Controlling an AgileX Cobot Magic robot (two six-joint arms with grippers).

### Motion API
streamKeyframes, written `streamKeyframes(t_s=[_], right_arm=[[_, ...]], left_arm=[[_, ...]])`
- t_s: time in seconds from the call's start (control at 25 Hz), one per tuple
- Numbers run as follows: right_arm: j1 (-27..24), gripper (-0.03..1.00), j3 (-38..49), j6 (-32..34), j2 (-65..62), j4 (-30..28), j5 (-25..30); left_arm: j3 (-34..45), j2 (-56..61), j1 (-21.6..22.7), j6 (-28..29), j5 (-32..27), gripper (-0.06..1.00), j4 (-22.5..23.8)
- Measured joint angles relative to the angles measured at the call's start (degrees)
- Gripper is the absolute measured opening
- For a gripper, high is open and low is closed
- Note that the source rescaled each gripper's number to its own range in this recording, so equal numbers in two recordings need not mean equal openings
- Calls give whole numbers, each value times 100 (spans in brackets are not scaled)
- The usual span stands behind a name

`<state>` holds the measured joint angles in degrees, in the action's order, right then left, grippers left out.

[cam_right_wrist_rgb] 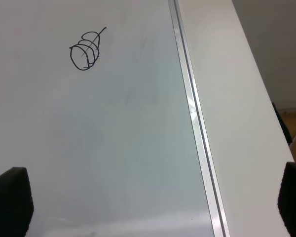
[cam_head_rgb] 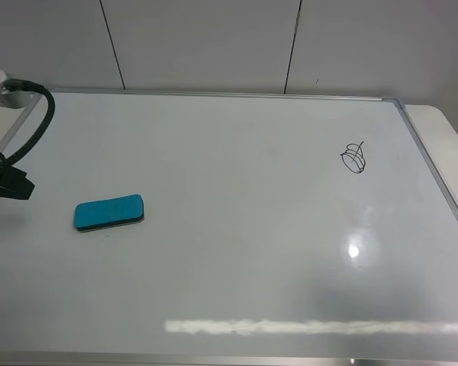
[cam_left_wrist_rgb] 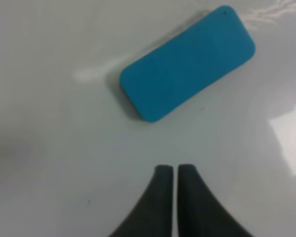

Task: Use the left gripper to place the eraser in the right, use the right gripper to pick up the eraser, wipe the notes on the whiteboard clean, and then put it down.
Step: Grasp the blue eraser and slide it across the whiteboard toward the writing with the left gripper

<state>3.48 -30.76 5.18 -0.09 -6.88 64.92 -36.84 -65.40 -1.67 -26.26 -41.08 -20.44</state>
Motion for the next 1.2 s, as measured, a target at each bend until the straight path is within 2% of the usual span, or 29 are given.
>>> streamKeyframes(t_s=[0.16,0.32,0.64,0.88,1.2], right_arm=[[0,100,0,0,0,0,0],[0,100,0,0,0,0,0],[0,100,0,0,0,0,0],[0,100,0,0,0,0,0],[0,100,0,0,0,0,0]], left_arm=[[0,-557,-144,-148,506,0,-132],[0,-1175,-582,-162,1180,0,-217],[0,-2252,-991,-185,1946,0,-258],[-2,-2652,-1009,-197,2457,0,-254],[-6,-2980,-1009,-227,2772,0,-252]])
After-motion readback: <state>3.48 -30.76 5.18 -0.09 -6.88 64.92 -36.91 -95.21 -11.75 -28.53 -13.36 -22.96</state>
